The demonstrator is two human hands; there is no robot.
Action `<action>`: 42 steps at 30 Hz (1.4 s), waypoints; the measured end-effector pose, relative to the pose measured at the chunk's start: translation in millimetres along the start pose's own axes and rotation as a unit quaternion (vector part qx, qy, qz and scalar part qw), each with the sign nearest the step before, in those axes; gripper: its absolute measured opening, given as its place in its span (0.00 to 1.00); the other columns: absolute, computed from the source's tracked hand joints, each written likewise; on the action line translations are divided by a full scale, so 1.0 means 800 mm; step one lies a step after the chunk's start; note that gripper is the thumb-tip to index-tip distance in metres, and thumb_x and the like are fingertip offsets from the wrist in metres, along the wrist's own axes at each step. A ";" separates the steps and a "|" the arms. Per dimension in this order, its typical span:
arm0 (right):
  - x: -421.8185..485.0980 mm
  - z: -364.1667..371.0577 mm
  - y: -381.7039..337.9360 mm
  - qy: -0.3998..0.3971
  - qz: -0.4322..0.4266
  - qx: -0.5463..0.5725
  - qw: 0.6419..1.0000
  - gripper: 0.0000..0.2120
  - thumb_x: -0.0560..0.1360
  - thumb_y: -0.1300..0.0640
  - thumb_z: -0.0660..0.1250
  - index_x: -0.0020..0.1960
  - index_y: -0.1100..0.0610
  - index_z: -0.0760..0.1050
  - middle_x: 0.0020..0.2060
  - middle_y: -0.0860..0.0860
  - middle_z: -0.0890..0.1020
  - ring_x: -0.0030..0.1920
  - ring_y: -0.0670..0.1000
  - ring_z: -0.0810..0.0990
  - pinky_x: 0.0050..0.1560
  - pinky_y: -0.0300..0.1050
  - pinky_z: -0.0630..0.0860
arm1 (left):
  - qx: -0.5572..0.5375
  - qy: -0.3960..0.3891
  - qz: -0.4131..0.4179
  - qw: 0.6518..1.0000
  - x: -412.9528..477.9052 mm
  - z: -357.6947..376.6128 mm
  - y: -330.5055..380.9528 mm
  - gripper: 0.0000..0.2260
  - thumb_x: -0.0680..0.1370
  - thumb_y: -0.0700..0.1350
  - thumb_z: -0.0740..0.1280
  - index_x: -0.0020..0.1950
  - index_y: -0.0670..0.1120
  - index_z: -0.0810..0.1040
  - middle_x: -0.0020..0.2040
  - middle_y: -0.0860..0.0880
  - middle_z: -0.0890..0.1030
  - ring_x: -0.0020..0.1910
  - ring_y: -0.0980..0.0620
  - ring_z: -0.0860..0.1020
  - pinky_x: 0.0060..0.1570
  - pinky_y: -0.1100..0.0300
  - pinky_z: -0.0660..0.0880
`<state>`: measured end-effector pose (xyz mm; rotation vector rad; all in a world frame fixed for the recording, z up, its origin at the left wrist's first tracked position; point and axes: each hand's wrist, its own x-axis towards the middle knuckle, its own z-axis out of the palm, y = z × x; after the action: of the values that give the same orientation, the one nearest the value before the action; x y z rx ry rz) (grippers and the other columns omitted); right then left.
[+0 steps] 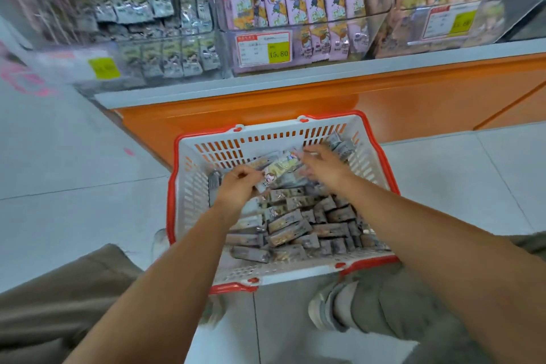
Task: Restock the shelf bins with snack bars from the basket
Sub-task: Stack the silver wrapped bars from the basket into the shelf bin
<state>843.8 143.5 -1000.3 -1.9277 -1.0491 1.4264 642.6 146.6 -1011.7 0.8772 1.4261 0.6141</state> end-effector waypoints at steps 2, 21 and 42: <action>-0.016 0.013 -0.026 -0.037 -0.012 0.095 0.995 0.19 0.81 0.58 0.62 0.70 0.64 0.68 0.62 0.60 0.76 0.51 0.57 0.81 0.37 0.34 0.79 | 0.004 -0.031 0.039 0.999 -0.025 -0.011 0.016 0.11 0.78 0.35 0.65 0.37 0.44 0.71 0.35 0.47 0.69 0.36 0.49 0.73 0.43 0.56 0.79; -0.102 0.032 -0.311 0.061 -0.420 -0.084 0.902 0.12 0.82 0.59 0.59 0.62 0.55 0.75 0.52 0.53 0.80 0.50 0.53 0.79 0.52 0.50 0.79 | 0.088 0.058 0.223 0.969 -0.128 -0.129 0.246 0.17 0.73 0.43 0.74 0.59 0.40 0.76 0.50 0.43 0.83 0.44 0.49 0.82 0.42 0.61 0.80; 0.087 -0.012 -0.389 0.169 -0.423 -0.326 0.829 0.24 0.82 0.50 0.44 0.76 0.54 0.61 0.77 0.52 0.61 0.77 0.52 0.57 0.76 0.50 0.52 | 0.235 0.210 0.163 0.935 0.059 -0.130 0.383 0.13 0.75 0.55 0.71 0.42 0.46 0.76 0.41 0.50 0.75 0.42 0.49 0.74 0.44 0.58 0.72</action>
<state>776.8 377.2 -793.7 -1.6143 -2.0182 0.2160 586.9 373.4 -782.3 1.4459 1.8745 0.7528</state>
